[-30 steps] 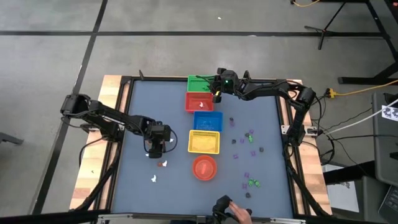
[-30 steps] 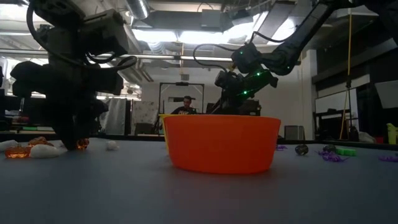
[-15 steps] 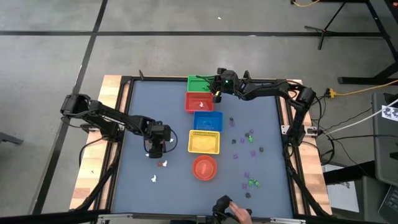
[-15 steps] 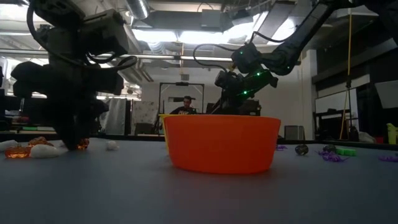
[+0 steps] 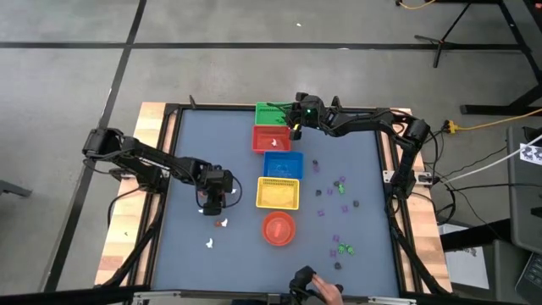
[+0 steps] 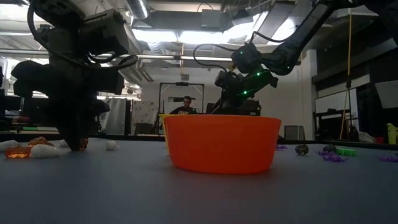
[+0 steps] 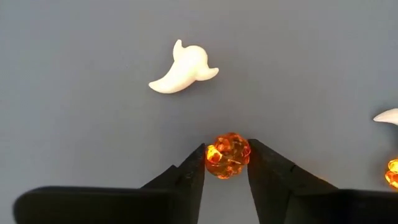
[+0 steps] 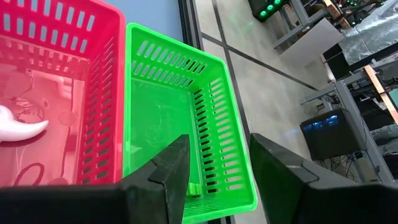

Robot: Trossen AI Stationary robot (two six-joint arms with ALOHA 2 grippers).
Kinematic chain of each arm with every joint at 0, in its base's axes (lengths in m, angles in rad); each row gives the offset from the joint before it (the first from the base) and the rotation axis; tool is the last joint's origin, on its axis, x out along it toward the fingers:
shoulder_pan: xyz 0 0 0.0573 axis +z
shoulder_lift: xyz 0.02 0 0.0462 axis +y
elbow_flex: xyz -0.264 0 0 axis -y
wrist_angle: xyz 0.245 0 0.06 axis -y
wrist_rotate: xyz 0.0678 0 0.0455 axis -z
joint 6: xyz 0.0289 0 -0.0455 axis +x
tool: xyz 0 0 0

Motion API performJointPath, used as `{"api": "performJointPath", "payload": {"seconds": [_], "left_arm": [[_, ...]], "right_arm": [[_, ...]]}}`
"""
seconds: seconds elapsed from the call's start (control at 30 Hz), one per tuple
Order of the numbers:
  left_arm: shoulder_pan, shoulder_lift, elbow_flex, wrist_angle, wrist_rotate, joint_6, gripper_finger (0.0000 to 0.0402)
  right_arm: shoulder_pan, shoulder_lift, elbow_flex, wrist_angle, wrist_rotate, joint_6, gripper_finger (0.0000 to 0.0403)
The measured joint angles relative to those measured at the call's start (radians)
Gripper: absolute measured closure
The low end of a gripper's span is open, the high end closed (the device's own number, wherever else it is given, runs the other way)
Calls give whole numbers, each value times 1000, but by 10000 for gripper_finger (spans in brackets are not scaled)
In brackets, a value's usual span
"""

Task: Sort Halloween decoration
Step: Put the orange pumpkin toy into the yellow bin

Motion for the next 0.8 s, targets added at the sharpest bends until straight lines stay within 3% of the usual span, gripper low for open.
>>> {"api": "performJointPath", "payload": {"seconds": [0.5,0.8], "left_arm": [[-1,0,0,-1,3,0,359],[0,0,0,-2,9,-16,339]], "right_arm": [[0,0,0,0,0,0,237],[0,0,0,0,0,0,237]]}}
